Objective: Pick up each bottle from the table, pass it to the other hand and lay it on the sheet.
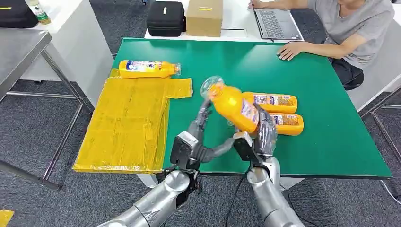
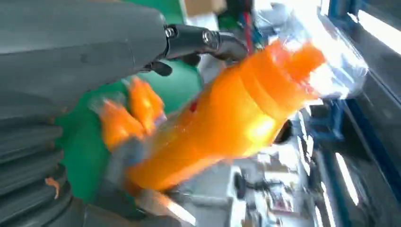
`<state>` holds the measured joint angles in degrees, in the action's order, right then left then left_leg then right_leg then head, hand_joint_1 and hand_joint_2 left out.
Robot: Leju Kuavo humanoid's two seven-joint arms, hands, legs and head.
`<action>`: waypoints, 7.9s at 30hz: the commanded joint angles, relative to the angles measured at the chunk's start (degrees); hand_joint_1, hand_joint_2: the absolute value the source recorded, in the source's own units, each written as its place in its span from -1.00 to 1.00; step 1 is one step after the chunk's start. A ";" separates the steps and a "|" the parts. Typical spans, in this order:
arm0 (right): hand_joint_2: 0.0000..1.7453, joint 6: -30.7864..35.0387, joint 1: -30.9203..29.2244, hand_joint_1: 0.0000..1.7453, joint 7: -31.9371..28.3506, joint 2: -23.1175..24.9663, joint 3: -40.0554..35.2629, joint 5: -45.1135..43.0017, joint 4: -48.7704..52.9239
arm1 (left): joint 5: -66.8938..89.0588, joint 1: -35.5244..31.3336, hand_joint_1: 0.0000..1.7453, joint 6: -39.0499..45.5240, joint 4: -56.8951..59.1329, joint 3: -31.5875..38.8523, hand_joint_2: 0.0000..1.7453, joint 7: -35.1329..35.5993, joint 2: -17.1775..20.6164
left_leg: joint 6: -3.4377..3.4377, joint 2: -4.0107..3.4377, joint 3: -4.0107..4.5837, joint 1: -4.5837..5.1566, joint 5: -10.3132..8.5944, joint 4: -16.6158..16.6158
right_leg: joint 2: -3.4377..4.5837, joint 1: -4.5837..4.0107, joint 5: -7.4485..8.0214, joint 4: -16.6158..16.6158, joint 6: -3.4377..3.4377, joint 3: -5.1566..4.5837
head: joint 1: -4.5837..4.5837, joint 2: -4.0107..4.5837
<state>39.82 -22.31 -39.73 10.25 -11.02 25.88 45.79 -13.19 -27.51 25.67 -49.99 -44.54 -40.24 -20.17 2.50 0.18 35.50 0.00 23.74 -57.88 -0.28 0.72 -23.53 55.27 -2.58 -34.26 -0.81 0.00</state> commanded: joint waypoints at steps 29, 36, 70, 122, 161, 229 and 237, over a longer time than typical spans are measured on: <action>1.00 0.18 3.46 1.00 -0.27 0.67 -2.10 5.39 9.71 | 3.58 -3.44 -1.00 0.66 8.68 0.02 1.00 0.24 0.17 | -0.09 -0.03 -0.14 0.00 0.05 0.03 | 0.04 0.00 -0.05 0.00 0.07 0.10 | 0.00 0.00; 1.00 0.18 0.55 1.00 -0.27 -0.59 -1.95 1.64 7.70 | 0.82 -2.87 -1.00 -1.45 6.97 -2.33 1.00 0.24 0.17 | -0.13 -0.07 -0.31 0.02 0.13 0.01 | 0.09 0.02 -0.12 0.02 0.10 0.27 | 0.04 0.00; 1.00 0.18 6.31 1.00 -0.27 9.00 3.36 28.27 12.78 | -6.51 -4.30 -1.00 -3.67 3.34 -3.47 1.00 0.24 0.17 | -0.09 -0.11 -0.15 -0.05 0.09 0.00 | 0.11 -0.04 -0.06 0.02 0.09 0.11 | 0.02 0.00; 1.00 0.18 4.62 -1.00 -0.27 9.75 17.98 21.57 1.41 | 56.94 -6.30 1.00 14.33 16.14 36.39 1.00 0.24 0.17 | -0.10 -0.21 -0.23 -0.08 0.07 0.09 | 0.22 -0.06 -0.01 -0.07 0.08 0.17 | 0.02 0.00; 1.00 0.18 4.90 -1.00 -0.27 9.32 16.13 16.11 -1.10 | 100.80 -17.21 1.00 8.01 33.92 21.06 1.00 48.94 9.55 | -0.27 -0.14 -0.37 -0.11 0.03 0.06 | 0.14 -0.09 -0.08 0.00 0.13 0.30 | 0.02 0.00; 1.00 0.18 5.82 -1.00 -0.27 7.14 15.26 15.19 -1.46 | 101.53 -7.77 -1.00 4.40 11.45 15.34 1.00 35.19 4.71 | -0.40 0.04 -0.12 -0.09 -0.18 0.04 | -0.05 -0.07 -0.02 0.23 0.13 -0.03 | 0.02 0.00; 1.00 0.18 5.90 -1.00 -0.27 6.45 12.77 13.19 -1.66 | 91.30 -1.76 -1.00 -1.68 -2.36 10.07 1.00 23.08 7.17 | -0.42 -0.09 -0.28 -0.09 -0.09 0.07 | 0.08 -0.07 -0.07 0.21 0.15 0.09 | 0.06 0.00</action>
<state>39.87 -15.19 -40.06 18.51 2.78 40.57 46.01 85.64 -33.12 26.49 -39.51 -27.65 -10.01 -16.70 2.16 0.20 35.51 -0.08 23.53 -57.87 -0.30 0.65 -23.52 55.54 -2.51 -34.41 -0.74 0.00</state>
